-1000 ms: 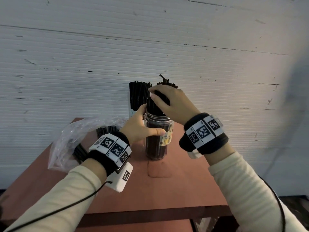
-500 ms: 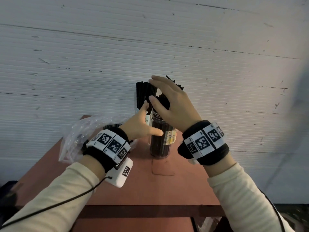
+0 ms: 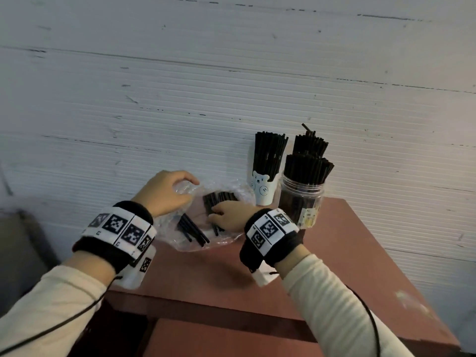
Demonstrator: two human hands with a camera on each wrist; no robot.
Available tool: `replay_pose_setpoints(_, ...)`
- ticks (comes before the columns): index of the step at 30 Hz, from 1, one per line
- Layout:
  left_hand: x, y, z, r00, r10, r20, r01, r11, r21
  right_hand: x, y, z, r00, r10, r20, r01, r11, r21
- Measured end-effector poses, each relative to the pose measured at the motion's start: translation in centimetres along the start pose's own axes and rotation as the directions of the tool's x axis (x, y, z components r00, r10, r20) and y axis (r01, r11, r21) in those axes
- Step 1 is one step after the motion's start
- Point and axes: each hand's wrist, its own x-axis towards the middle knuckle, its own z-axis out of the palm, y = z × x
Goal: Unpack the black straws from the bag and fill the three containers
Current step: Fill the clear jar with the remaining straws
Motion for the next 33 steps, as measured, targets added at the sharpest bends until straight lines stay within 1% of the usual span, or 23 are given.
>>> replay_pose_setpoints(2,-0.4,-1.0,-0.3,0.994,-0.032,0.104,0.030,0.999,0.027,1.2,-0.3,0.5,0.998,0.046,0.038,-0.045,0.998,-0.052)
replay_pose_setpoints(4,-0.5,-1.6,-0.3,0.989,-0.035,0.142,0.030,0.999,0.036,2.1,-0.2,1.0,0.991,0.130,0.044,-0.125,0.987,-0.099)
replay_pose_setpoints(6,-0.5,-1.6,-0.1,0.993,-0.031,0.118,0.028,0.999,0.028,3.2,0.4,1.5,0.979,0.204,0.004,-0.201,0.969,-0.141)
replay_pose_setpoints(8,-0.4,-1.2,0.3,0.997,-0.030,0.076,0.030,1.000,0.000,3.9,0.7,1.5,0.971,0.228,-0.077,-0.238,0.956,-0.173)
replay_pose_setpoints(9,-0.2,-1.1,0.4,0.998,-0.023,0.059,0.024,1.000,-0.020,4.2,0.7,1.4,0.969,0.225,-0.097,-0.239,0.956,-0.172)
replay_pose_setpoints(11,0.1,-0.9,0.7,0.999,-0.016,0.028,0.018,0.998,-0.063,4.1,0.3,1.0,0.973,0.224,-0.064,-0.231,0.962,-0.144)
replay_pose_setpoints(13,0.3,-0.6,0.8,1.000,-0.022,-0.006,0.021,0.996,-0.092,3.8,0.0,0.8,0.982,0.182,-0.042,-0.186,0.977,-0.109)
replay_pose_setpoints(15,0.5,-0.4,0.8,0.999,-0.026,-0.037,0.022,0.994,-0.106,3.4,-0.2,0.7,0.991,0.121,-0.059,-0.125,0.989,-0.081)
replay_pose_setpoints(17,0.5,-0.4,0.9,0.998,-0.030,-0.053,0.024,0.993,-0.117,3.2,-0.2,0.7,0.994,0.086,-0.062,-0.090,0.994,-0.064)
replay_pose_setpoints(20,0.5,-0.5,0.9,0.998,-0.035,-0.043,0.029,0.990,-0.136,2.9,-0.1,0.6,0.996,0.065,-0.063,-0.067,0.997,-0.031)
replay_pose_setpoints(26,0.2,-0.8,0.8,0.999,-0.048,0.001,0.048,0.992,-0.117,2.6,0.2,0.0,0.989,0.034,-0.144,-0.033,0.999,0.014)
replay_pose_setpoints(30,0.2,-1.3,0.9,0.998,-0.067,0.020,0.069,0.995,-0.074,1.9,0.8,-0.1,0.975,0.030,-0.220,0.006,0.987,0.163)
replay_pose_setpoints(33,0.2,-1.5,0.9,0.997,-0.069,0.031,0.070,0.996,-0.055,0.8,1.4,-0.7,0.974,0.006,-0.225,0.046,0.973,0.226)
